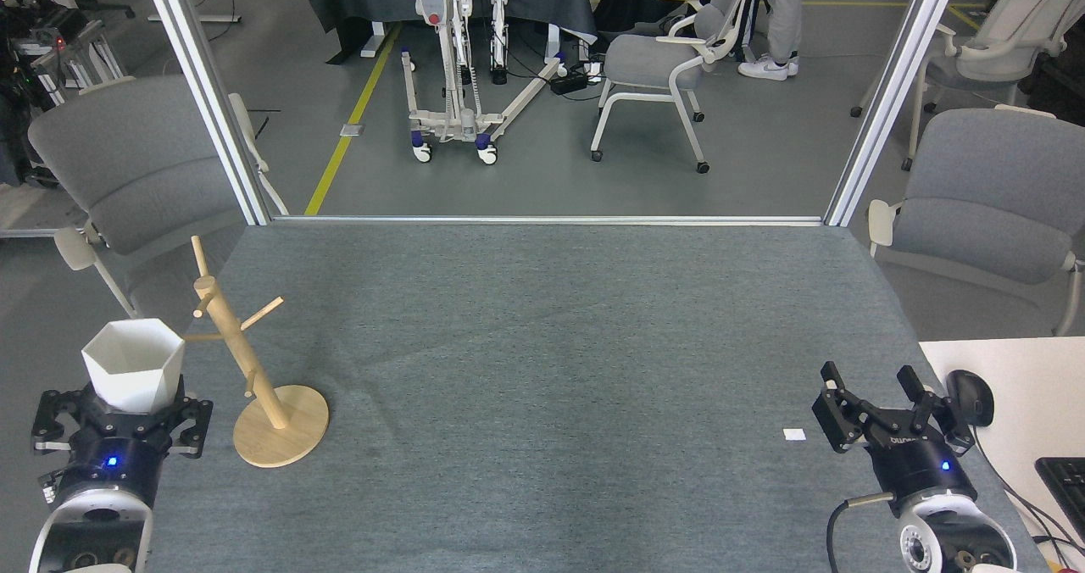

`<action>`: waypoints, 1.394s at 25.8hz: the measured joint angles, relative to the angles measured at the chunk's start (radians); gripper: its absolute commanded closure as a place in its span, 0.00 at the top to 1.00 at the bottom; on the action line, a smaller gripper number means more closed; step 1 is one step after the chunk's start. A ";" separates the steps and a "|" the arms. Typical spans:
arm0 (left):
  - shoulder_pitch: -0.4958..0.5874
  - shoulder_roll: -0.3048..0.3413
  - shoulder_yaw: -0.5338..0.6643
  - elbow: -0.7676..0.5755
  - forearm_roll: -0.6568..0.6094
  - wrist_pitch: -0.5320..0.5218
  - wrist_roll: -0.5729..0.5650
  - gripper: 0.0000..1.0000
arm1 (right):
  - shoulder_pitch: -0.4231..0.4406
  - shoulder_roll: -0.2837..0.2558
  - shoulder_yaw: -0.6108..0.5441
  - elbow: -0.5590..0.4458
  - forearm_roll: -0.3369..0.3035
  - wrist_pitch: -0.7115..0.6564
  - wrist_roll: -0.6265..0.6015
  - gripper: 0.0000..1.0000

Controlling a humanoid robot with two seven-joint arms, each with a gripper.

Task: Hang cup on storage rack
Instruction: 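Carry the cup with the left gripper onto a peg of the wooden stand, then open the left gripper and withdraw it from the hanging cup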

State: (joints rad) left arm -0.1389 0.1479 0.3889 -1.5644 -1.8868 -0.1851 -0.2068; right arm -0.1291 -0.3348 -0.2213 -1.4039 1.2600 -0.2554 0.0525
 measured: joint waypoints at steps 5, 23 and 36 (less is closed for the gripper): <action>-0.001 -0.003 -0.042 0.002 -0.020 0.002 0.001 0.00 | 0.000 0.006 0.001 0.002 0.003 0.000 0.006 0.99; 0.011 -0.062 -0.080 0.042 -0.077 0.010 0.026 0.99 | -0.036 0.038 0.003 0.013 -0.008 -0.002 0.019 0.99; 0.094 -0.106 -0.059 0.173 -0.054 0.008 0.127 0.99 | -0.070 0.092 0.006 0.024 -0.014 0.001 -0.023 0.99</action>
State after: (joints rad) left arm -0.0450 0.0416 0.3296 -1.3911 -1.9405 -0.1775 -0.0800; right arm -0.1994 -0.2424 -0.2150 -1.3803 1.2458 -0.2545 0.0299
